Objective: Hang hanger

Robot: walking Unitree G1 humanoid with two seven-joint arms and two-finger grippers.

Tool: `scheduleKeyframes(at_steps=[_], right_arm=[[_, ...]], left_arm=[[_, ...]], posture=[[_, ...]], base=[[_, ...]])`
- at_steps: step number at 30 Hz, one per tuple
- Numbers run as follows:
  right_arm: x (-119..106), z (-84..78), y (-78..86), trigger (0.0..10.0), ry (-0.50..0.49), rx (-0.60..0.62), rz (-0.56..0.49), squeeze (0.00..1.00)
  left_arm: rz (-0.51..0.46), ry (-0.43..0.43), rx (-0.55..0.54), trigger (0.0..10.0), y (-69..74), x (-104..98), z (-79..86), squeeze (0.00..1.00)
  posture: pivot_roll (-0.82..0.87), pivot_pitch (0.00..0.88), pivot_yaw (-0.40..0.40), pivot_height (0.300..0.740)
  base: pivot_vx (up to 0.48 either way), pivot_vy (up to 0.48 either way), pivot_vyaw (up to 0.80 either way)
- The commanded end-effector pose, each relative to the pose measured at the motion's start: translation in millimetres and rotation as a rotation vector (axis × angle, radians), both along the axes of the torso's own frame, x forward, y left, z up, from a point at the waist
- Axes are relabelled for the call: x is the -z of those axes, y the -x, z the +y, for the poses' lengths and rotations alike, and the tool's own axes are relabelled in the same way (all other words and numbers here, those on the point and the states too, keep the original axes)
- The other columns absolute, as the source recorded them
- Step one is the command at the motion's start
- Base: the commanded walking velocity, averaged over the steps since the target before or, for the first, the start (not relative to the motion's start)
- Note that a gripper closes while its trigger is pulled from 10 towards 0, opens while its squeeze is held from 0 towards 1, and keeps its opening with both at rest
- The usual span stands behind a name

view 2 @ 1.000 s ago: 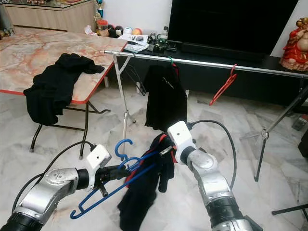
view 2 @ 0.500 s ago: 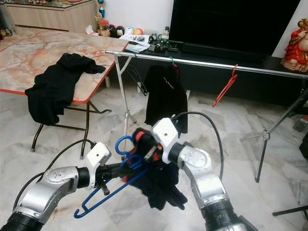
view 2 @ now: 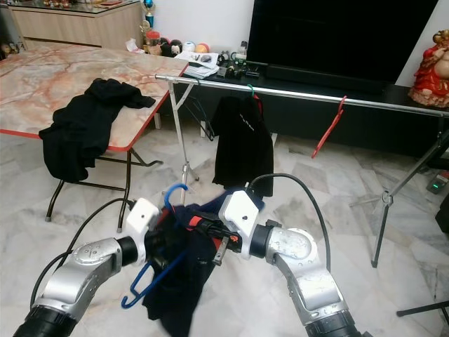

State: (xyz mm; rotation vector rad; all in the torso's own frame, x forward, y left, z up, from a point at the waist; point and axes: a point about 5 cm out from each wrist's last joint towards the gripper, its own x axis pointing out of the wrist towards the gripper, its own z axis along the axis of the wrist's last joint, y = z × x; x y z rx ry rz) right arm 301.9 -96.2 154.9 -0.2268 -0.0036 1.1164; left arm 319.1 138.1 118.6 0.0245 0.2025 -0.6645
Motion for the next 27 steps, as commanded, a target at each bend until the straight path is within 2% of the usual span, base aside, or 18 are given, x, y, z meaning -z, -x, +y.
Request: scheduleKeyframes(at_steps=[1,2,6,10,17,18,19,27], right_arm=[[-3.5,-5.9,-6.5,10.0,0.004,0.056,-0.026,0.00],[-3.6,-9.7,-10.7,10.0,-0.004,0.104,-0.024,0.00],[-3.6,-10.4,-12.0,10.0,-0.012,0.122,-0.022,0.00],[-1.9,-4.7,-4.3,10.0,-0.040,0.059,0.001,0.00],[3.4,-5.6,-1.6,10.0,-0.017,0.044,0.020,0.00],[4.2,-6.1,-1.6,10.0,-0.015,0.044,0.026,0.93],[5.2,-6.6,-1.7,10.0,-0.007,0.046,0.032,1.00],[13.2,-11.2,1.4,10.0,0.070,0.027,0.054,1.00]], left_arm=[[-0.051,0.022,-0.035,10.0,-6.5,-11.1,2.3,0.00],[-0.054,0.022,-0.032,10.0,-6.4,-11.4,1.9,0.00],[-0.052,0.024,-0.022,10.0,-5.0,-10.4,0.8,0.00],[-0.050,0.034,-0.030,10.0,-4.8,-8.7,-0.1,0.00],[-0.041,0.043,0.003,10.0,-2.7,-8.5,-2.6,0.00],[-0.039,0.044,0.004,10.0,-2.7,-8.3,-2.7,0.00],[-0.038,0.045,0.005,10.0,-2.6,-8.2,-2.8,0.00],[-0.039,0.049,0.001,10.0,-3.2,-8.0,-2.8,0.00]], posture=[[0.10,0.012,-0.083,0.740],[0.10,0.013,-0.083,0.740],[0.10,0.013,-0.083,0.740],[0.10,0.014,-0.082,0.740],[0.10,0.015,-0.081,0.740],[0.10,0.014,-0.081,0.740],[0.10,0.015,-0.081,0.740],[0.10,0.014,-0.082,0.740]], base=[[0.000,0.000,0.00],[0.000,0.000,0.00],[0.000,0.000,0.00],[0.000,0.000,0.00],[0.000,0.000,0.00],[0.000,0.000,0.00],[0.000,0.000,0.00],[0.000,0.000,0.00]])
